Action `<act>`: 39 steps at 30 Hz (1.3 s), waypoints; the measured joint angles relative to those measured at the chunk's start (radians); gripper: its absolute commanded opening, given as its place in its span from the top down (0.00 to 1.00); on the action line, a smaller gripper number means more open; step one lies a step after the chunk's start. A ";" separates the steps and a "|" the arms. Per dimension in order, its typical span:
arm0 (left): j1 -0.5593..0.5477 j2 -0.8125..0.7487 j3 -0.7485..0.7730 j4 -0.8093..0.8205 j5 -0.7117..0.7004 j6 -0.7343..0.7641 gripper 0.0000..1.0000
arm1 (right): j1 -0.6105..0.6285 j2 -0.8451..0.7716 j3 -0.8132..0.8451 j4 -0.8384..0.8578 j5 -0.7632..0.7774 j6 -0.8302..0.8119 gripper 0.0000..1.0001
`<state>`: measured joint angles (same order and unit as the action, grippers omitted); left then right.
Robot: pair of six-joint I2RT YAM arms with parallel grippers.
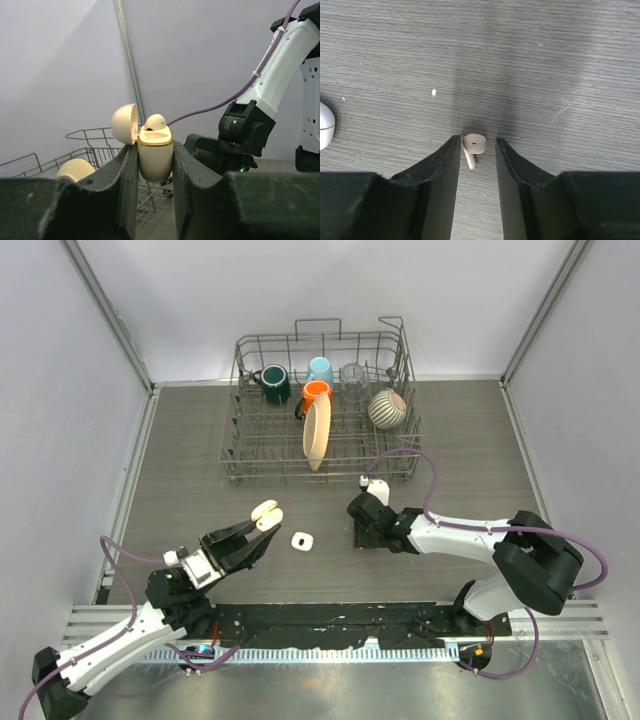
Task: Insert the wireless bluetooth earbuds into the charging case
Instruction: Pick up the earbud from the center of the board.
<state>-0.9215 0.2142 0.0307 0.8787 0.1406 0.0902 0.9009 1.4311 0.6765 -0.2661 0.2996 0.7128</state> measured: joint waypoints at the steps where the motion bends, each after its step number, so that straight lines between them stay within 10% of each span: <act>1: 0.000 0.000 0.000 0.000 0.000 0.000 1.00 | 0.000 0.005 0.001 0.000 0.000 -0.001 0.62; 24: 0.000 -0.010 0.000 -0.001 -0.002 0.000 1.00 | 0.000 0.040 0.029 -0.001 0.002 -0.006 0.66; 39: 0.000 -0.010 0.000 -0.001 -0.002 0.000 1.00 | 0.000 0.037 0.031 -0.013 0.005 -0.008 0.96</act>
<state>-0.9215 0.2047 0.0307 0.8780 0.1390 0.0902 0.9012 1.4685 0.7071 -0.2787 0.3042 0.7048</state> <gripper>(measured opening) 0.314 0.271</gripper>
